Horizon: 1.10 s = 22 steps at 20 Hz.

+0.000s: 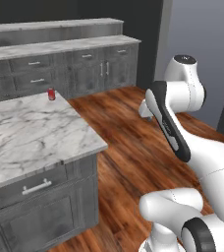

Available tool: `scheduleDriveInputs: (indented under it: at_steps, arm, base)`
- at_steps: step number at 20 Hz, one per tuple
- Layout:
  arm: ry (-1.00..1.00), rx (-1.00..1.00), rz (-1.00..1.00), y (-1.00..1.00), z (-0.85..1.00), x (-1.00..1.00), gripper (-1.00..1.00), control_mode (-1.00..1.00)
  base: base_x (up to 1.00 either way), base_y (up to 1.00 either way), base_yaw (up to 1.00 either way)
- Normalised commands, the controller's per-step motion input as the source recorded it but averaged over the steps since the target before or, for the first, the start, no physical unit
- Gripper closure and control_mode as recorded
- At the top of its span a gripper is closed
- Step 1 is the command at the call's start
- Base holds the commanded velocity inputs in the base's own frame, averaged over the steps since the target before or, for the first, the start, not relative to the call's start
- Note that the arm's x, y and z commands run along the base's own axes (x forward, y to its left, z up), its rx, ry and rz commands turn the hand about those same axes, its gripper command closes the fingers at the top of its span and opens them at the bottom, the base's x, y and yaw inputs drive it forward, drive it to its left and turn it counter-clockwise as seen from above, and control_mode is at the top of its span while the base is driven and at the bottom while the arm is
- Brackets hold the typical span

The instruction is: Four empty soda cans are scattered around the kitchen. Gather all the cans and cluster them next to the stove for recycling.

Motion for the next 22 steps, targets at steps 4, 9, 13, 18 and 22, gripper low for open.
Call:
scheduleDriveInputs:
  at_steps: [4, 9, 13, 18, 22]
  arm:
    - [0.00, 0.00, 0.00, 0.00, 0.00, 0.00, -1.00, 1.00]
    - [0.00, 0.00, 0.00, 0.00, 0.00, 0.00, -1.00, 1.00]
    - [0.00, 0.00, 0.00, 0.00, 0.00, 0.00, -1.00, 1.00]
    - [0.00, 0.00, 0.00, 0.00, 0.00, 0.00, -1.00, 1.00]
    - [0.00, 0.00, 0.00, 0.00, 0.00, 0.00, -1.00, 1.00]
  base:
    - [0.40, -0.42, 0.05]
    - [0.45, -0.36, 0.11]
    - [0.50, -0.30, 0.16]
    - [0.57, -0.27, 0.15]
    - [0.55, -0.31, 0.10]
